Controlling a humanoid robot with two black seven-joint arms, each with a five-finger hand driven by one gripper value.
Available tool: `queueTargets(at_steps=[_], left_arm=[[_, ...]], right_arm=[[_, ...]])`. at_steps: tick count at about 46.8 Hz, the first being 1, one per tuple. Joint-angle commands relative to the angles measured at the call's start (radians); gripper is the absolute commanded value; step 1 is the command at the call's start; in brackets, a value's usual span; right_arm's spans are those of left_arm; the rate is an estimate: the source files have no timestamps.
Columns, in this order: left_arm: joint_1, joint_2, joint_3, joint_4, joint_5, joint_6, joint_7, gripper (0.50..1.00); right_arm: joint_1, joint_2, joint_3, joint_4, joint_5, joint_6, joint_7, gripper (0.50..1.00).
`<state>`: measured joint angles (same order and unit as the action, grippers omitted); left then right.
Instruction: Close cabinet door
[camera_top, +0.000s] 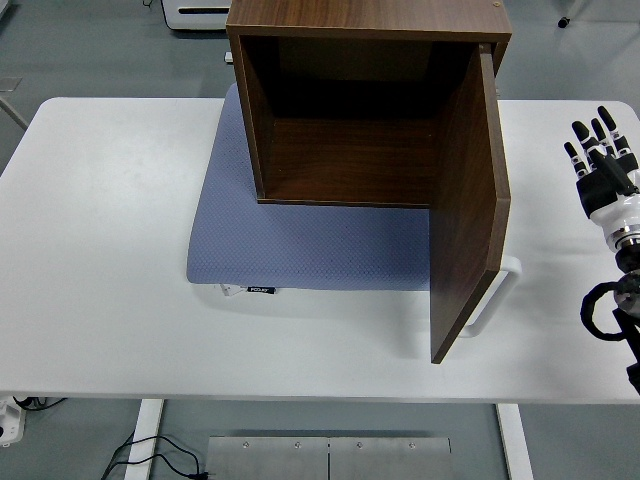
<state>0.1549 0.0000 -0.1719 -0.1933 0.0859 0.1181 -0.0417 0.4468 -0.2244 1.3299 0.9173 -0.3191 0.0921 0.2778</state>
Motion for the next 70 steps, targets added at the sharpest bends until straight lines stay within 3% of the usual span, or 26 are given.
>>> queueTargets(at_steps=[1, 70], left_arm=[[0.000, 0.000, 0.000, 0.000, 0.000, 0.000, -0.001, 1.000], [0.009, 0.000, 0.000, 0.000, 0.000, 0.000, -0.001, 1.000]], right_arm=[[0.001, 0.000, 0.000, 0.000, 0.000, 0.000, 0.000, 1.000], [-0.010, -0.009, 0.006, 0.009, 0.000, 0.002, 0.000, 1.000]])
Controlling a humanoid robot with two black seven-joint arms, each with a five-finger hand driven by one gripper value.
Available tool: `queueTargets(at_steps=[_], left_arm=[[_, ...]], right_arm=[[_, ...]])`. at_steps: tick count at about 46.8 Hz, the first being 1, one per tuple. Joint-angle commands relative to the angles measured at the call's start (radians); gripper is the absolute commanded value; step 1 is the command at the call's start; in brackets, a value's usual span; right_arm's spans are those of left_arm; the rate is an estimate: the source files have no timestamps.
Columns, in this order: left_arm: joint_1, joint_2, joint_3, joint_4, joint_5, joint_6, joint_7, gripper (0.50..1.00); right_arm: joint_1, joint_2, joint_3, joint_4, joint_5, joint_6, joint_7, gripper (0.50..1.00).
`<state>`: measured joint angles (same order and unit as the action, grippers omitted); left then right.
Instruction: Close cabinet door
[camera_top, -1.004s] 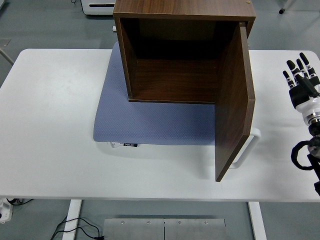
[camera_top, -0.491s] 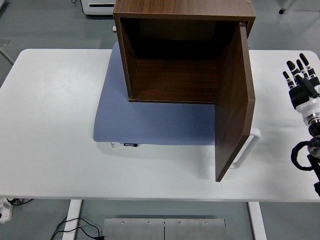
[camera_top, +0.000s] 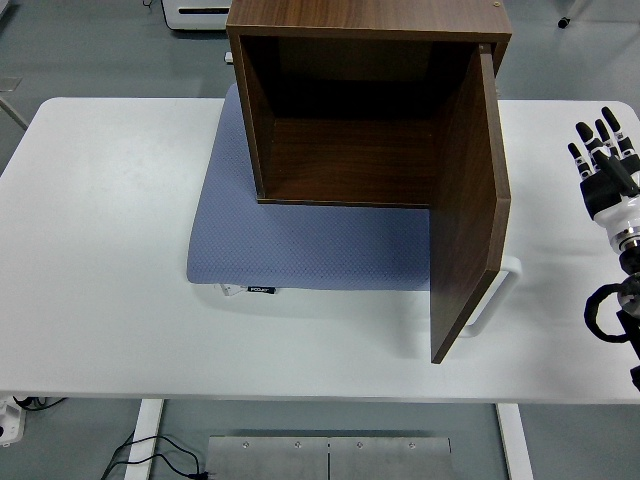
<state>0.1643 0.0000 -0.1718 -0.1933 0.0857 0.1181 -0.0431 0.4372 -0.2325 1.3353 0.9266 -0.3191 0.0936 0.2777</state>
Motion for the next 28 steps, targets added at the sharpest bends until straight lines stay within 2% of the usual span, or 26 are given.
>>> queueTargets(at_steps=[1, 28], left_arm=[[0.000, 0.000, 0.000, 0.000, 0.000, 0.000, 0.000, 1.000], [0.000, 0.000, 0.000, 0.000, 0.000, 0.000, 0.000, 1.000]], right_arm=[[0.000, -0.001, 0.002, 0.000, 0.000, 0.000, 0.000, 1.000], [0.000, 0.001, 0.004, 0.000, 0.000, 0.003, 0.000, 1.000]])
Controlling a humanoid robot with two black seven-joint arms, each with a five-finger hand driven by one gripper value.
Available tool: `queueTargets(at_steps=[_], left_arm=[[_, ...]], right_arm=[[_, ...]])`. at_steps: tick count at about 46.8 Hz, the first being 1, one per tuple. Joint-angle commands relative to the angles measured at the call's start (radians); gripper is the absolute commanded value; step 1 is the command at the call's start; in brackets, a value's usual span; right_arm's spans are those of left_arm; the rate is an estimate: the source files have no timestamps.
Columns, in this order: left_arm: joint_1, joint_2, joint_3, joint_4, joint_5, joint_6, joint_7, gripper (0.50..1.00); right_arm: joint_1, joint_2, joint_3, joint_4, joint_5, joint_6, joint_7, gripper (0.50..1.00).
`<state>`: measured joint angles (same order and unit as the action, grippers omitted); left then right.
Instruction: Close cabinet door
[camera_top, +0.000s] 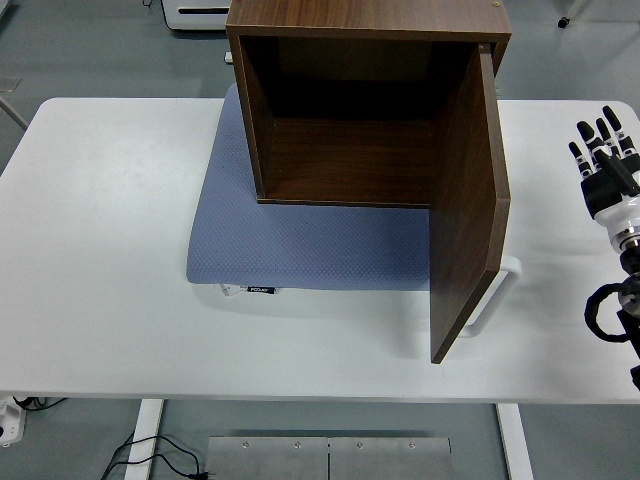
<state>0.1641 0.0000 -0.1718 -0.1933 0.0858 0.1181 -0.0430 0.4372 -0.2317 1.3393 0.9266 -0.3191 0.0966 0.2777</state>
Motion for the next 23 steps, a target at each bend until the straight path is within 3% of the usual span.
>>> queueTargets(at_steps=[1, 16, 23], left_arm=[[0.000, 0.000, 0.000, 0.000, 0.000, 0.000, 0.000, 1.000], [0.000, 0.000, 0.000, 0.000, 0.000, 0.000, 0.000, 1.000], [0.000, 0.000, 0.000, 0.000, 0.000, 0.000, 0.000, 1.000]], right_arm=[[0.000, 0.000, 0.000, 0.000, 0.000, 0.000, 0.000, 1.000], [-0.002, -0.003, 0.000, -0.002, 0.000, 0.000, 0.002, 1.000], [-0.003, -0.041, -0.006, -0.002, 0.000, 0.012, 0.002, 1.000]])
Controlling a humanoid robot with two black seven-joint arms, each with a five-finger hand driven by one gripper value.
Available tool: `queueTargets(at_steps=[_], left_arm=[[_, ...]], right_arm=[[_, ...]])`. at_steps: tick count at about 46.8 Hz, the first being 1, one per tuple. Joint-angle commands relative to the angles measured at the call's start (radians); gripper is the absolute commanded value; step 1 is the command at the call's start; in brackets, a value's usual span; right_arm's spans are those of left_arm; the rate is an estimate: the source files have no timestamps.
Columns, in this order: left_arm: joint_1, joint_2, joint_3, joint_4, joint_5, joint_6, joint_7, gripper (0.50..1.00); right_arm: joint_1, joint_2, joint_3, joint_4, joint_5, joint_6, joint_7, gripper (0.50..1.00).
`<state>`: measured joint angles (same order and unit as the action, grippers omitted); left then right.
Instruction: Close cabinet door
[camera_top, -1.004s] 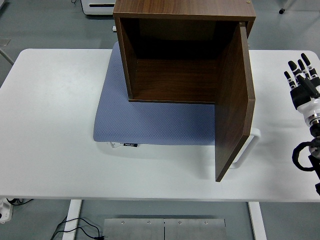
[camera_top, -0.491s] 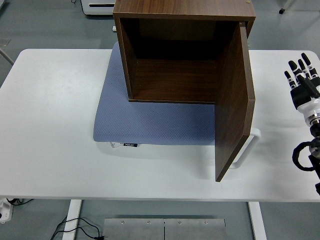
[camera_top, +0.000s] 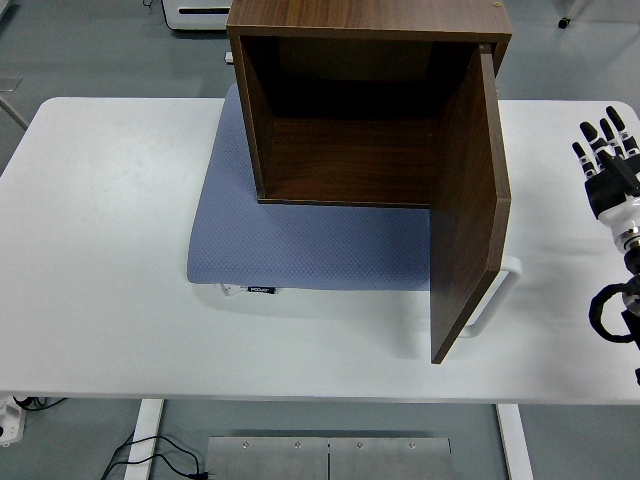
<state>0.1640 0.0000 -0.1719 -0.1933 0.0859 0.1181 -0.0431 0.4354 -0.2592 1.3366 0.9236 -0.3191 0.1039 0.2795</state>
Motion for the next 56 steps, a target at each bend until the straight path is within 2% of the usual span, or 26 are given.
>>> queueTargets(at_steps=[1, 11, 24, 42, 56], left_arm=[[0.000, 0.000, 0.000, 0.000, -0.002, 0.000, 0.000, 1.000], [0.000, 0.000, 0.000, 0.000, 0.000, 0.000, 0.000, 1.000], [0.000, 0.000, 0.000, 0.000, 0.000, 0.000, 0.000, 1.000], [0.000, 0.000, 0.000, 0.000, 0.000, 0.000, 0.000, 1.000], [0.000, 0.000, 0.000, 0.000, 0.000, 0.000, 0.000, 1.000]], right_arm=[[-0.004, -0.017, -0.005, 0.003, 0.000, 0.007, 0.000, 1.000], [-0.050, -0.057, -0.007, 0.017, 0.000, 0.060, -0.002, 1.000], [-0.122, -0.136, -0.016, 0.176, -0.020, 0.063, -0.002, 1.000], [-0.328, -0.247, -0.004, 0.400, -0.098, 0.115, 0.010, 1.000], [-0.457, -0.259, 0.004, 0.526, -0.150, 0.138, 0.050, 1.000]])
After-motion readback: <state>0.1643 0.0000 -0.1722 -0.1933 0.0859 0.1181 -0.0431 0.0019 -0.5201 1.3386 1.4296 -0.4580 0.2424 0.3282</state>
